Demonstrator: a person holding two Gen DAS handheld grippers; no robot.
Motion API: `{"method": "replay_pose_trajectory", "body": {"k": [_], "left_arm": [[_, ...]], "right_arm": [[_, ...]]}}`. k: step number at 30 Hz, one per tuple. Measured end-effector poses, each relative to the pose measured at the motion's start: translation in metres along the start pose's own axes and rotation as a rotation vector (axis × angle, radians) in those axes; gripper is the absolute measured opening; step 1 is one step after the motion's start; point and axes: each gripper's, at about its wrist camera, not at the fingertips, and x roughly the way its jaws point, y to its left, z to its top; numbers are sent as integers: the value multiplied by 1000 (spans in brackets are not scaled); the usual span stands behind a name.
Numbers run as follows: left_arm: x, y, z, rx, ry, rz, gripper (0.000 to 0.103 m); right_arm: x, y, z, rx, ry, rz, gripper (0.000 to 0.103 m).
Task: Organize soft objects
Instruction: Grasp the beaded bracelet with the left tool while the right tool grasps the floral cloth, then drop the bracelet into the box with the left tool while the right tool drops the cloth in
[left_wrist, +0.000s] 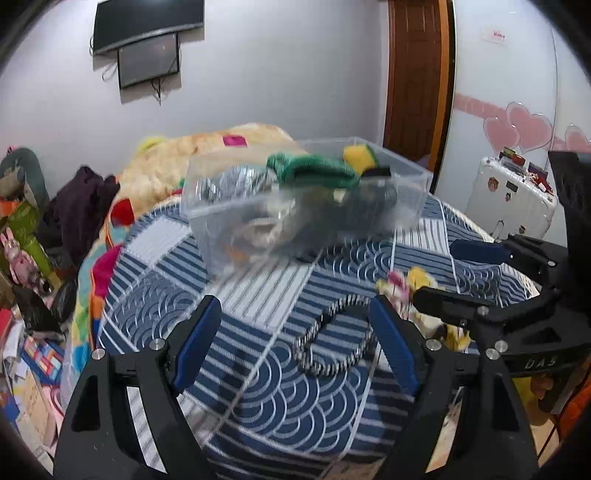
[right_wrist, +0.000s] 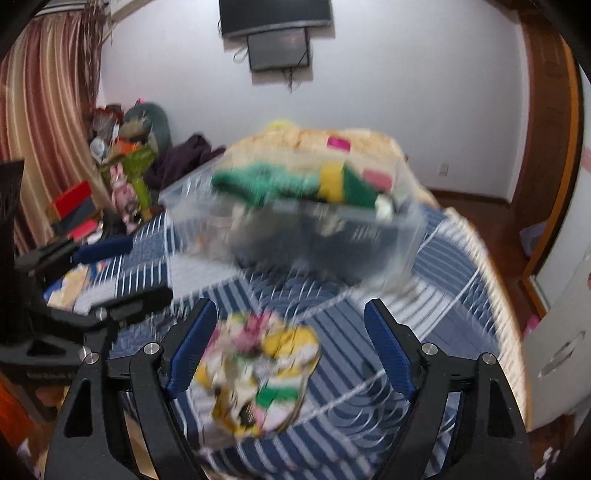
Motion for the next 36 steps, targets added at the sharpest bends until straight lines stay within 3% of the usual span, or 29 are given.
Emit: {"method": "replay_pose_trajectory", "body": {"k": [8, 11, 13, 19, 26, 36], "left_arm": [[16, 0, -23, -50, 88, -43, 82], [19, -3, -26, -62, 89, -55, 82], [20, -7, -26, -50, 77, -47, 80], [19, -18, -26, 9, 64, -52, 54], [20, -20, -23, 25, 52, -67, 9], [-1, -8, -5, -4, -31, -73, 6]], "right_arm": [[18, 2, -18, 7, 106, 64, 80], [16, 8, -22, -34, 98, 31, 71], [14, 9, -21, -39, 92, 37, 56], [13, 5, -19, -21, 74, 29, 22], [2, -5, -20, 4, 41, 16, 15], [-20, -5, -5, 10, -51, -4, 14]]}}
